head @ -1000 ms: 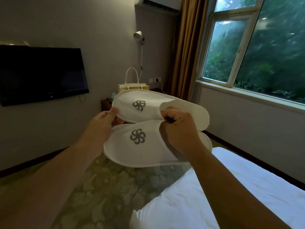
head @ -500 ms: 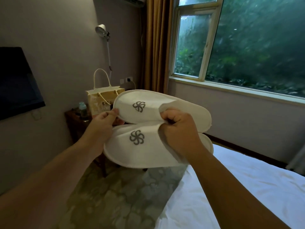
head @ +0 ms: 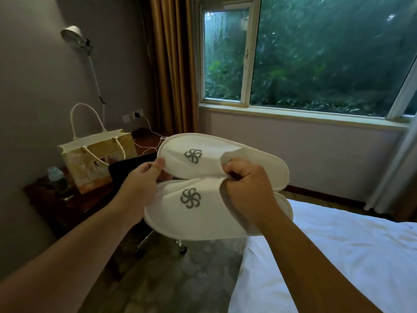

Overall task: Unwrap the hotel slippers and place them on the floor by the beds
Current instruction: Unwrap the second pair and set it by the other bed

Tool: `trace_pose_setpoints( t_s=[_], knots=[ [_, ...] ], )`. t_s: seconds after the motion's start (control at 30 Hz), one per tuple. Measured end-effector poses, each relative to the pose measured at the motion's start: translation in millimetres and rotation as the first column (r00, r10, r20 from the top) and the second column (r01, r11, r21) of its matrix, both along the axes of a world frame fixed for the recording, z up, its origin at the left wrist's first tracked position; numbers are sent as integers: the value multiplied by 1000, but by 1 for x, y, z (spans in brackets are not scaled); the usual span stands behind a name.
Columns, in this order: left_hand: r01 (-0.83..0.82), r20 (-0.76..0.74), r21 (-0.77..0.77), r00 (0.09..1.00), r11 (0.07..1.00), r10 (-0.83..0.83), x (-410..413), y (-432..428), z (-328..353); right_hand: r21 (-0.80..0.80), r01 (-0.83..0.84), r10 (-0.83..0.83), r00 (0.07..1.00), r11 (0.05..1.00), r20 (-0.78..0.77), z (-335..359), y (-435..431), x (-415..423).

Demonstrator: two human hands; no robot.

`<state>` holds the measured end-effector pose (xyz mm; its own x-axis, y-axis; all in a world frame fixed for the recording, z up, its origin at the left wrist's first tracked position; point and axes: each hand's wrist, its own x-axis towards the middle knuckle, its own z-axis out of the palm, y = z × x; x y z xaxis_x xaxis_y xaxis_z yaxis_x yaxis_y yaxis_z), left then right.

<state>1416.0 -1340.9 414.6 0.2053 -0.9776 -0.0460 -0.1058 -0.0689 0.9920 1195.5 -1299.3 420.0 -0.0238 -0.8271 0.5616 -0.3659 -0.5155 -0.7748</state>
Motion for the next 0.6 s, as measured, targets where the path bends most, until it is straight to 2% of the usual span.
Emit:
trace_pose_setpoints(
  t_s=[0.13, 0.27, 0.6],
  knots=[
    [-6, 28, -15, 1000, 1000, 6, -1, -63, 10, 9, 13, -14, 998, 1000, 56, 0, -55, -1],
    [19, 24, -20, 1000, 1000, -19, -5, -116, 13, 1, 31, -31, 999, 1000, 38, 7, -104, -7],
    [275, -10, 28, 961, 961, -275, -73, -254, 0, 45, 264, -265, 964, 963, 14, -6, -196, -56]
  ],
)
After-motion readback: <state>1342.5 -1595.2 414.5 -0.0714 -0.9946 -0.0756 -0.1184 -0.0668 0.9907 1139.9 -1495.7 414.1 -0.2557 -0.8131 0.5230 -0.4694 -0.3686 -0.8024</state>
